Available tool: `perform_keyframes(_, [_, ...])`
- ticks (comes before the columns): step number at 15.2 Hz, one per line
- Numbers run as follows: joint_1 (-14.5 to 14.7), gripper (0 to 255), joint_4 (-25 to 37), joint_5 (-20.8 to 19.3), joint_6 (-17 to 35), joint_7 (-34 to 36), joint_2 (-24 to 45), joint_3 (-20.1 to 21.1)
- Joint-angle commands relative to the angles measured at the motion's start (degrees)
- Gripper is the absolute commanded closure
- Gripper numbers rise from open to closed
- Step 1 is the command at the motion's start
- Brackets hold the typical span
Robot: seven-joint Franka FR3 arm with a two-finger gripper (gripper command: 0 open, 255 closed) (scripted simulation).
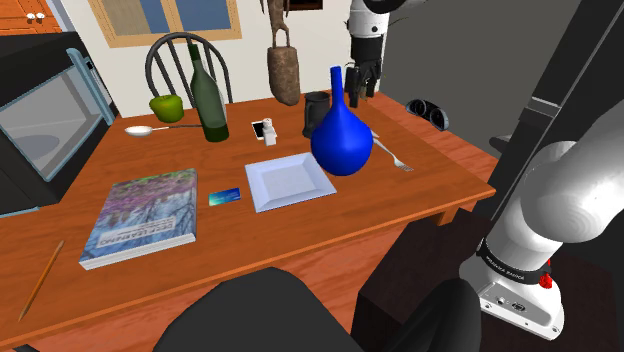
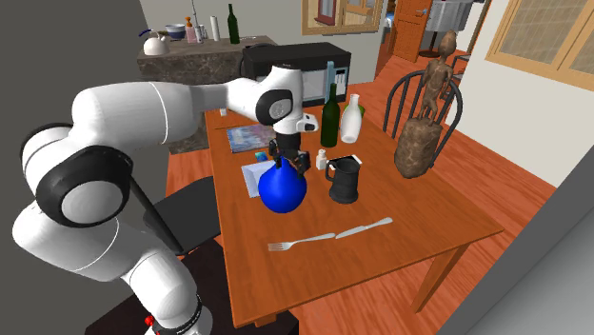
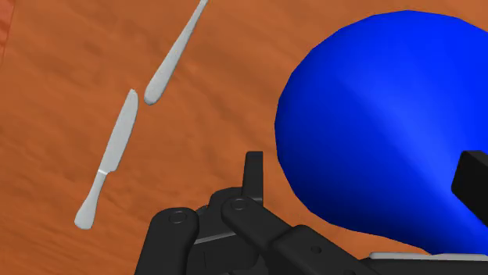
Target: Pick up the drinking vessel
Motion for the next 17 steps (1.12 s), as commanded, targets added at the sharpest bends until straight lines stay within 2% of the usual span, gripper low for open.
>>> perform_keyframes(1, [-0.15, 0, 3.26, 0.46, 1.17, -1.27, 4.29, -0.74])
perform_keyframes(9, [-0.62, 0, 20.90, 3.68, 2.10, -5.04, 22.58, -2.13])
perform_keyframes(17, [-2.38, 0, 45.60, 7.18, -2.66, -7.77, 42.42, -2.08])
